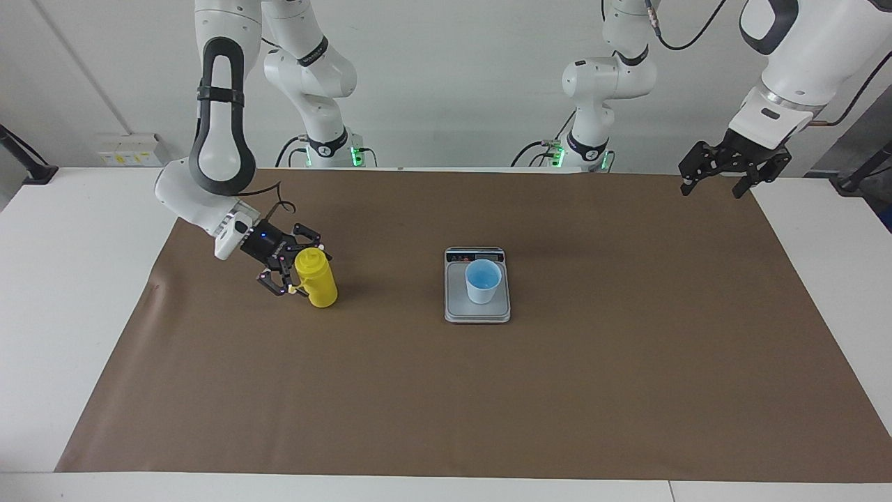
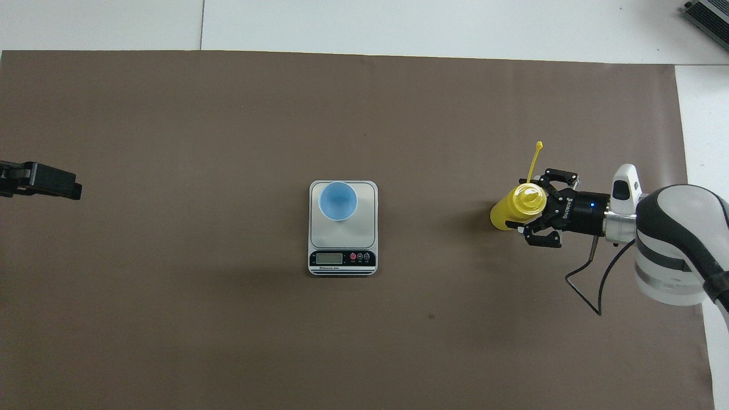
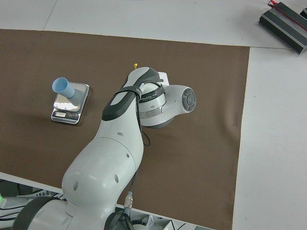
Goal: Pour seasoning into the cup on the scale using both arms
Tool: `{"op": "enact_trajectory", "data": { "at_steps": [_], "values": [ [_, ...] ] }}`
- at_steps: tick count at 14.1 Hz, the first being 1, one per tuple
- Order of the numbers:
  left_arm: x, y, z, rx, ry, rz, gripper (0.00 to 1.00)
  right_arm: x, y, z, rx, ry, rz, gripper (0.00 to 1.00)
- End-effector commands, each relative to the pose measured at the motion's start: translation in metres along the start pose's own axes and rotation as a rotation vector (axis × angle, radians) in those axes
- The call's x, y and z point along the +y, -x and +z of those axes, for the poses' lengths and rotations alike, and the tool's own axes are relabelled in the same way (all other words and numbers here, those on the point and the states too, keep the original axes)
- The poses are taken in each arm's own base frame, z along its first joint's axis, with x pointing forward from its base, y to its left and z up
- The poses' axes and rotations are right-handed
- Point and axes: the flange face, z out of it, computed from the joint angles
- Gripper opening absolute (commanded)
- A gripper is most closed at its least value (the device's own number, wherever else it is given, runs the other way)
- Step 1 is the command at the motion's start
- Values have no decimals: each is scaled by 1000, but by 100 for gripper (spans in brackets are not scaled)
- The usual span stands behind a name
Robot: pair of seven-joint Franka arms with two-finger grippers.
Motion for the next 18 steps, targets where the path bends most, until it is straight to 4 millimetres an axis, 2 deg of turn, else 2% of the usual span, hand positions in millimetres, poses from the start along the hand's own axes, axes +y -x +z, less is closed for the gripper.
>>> {"op": "enact_trajectory", "data": {
  "at_steps": [1,5,7,9,11,14,17,18],
  "values": [
    [-4,11,-1,-5,11,7,100,-9,3,-17,-67,-26,-75,100],
    [-4,11,-1,-5,11,7,100,-5,11,-42,-216,-50,-169,100],
    [-4,11,-1,-5,11,7,100,-1,14,-52,-230,-30,-119,100],
    [-3,11,-1,-5,11,9,100,-1,5,-64,-288,-13,-61,100],
    [-4,11,-1,-5,11,7,100,-1,-14,-80,-358,22,-15,100],
    [-3,11,-1,-5,11,9,100,-10,-55,-101,-505,102,89,100],
    [-3,11,-1,-5,11,9,100,-24,-106,-93,-546,160,274,100],
    [-4,11,-1,-5,11,7,100,-26,-116,-92,-566,206,359,100]
  ]
}}
